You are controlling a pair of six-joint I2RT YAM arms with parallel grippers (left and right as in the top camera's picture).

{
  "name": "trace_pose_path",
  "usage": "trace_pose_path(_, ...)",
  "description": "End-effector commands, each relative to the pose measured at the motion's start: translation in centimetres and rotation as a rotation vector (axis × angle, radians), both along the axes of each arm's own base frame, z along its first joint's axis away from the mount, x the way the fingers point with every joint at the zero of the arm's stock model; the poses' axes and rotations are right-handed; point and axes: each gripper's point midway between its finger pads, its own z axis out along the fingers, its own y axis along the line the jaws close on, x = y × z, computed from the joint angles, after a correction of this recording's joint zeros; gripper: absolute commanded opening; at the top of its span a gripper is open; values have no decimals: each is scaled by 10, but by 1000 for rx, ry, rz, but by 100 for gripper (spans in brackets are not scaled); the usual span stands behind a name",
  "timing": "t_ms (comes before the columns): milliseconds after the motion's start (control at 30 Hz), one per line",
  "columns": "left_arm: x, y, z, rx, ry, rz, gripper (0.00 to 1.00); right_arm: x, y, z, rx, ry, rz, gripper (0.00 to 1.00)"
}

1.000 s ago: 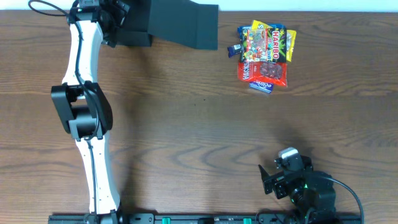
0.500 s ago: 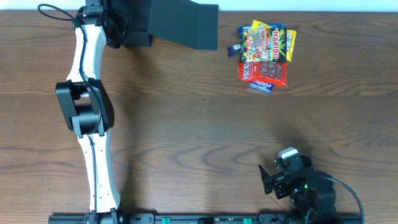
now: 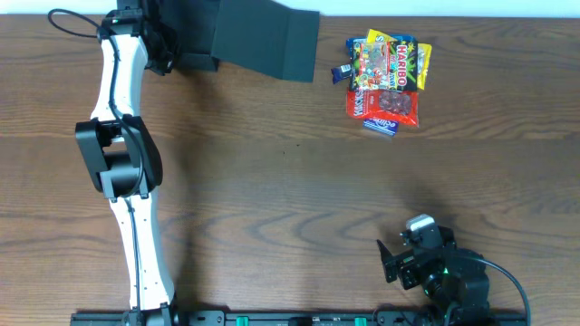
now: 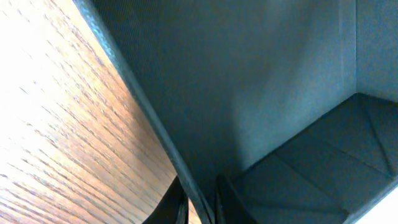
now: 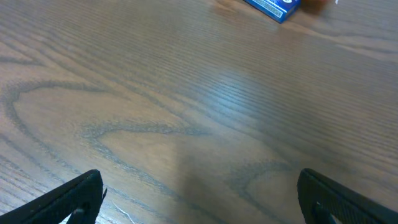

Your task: Pack container

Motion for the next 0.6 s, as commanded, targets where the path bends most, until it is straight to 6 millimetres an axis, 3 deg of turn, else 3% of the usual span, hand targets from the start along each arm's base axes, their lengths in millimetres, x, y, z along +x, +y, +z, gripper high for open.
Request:
trace_pose_path(0,1,-47,12,-174,-48,-157,6,0,-1,-2,-10,-1,2,99)
trace_pose_path(100,-4,-63,19,-273,-40,-189,6,0,-1,-2,-10,-1,2,99)
trace_pose_path(300,-27,-66,15,-349,134,-34,6,0,-1,-2,-10,-1,2,99)
trace_pose_path(433,-26,-60,38,-266,90,-13,5,0,-1,-2,-10,-1,2,99)
trace_pose_path(567,-26,-46,84,-137,-5,3,6,0,-1,-2,-10,-1,2,99)
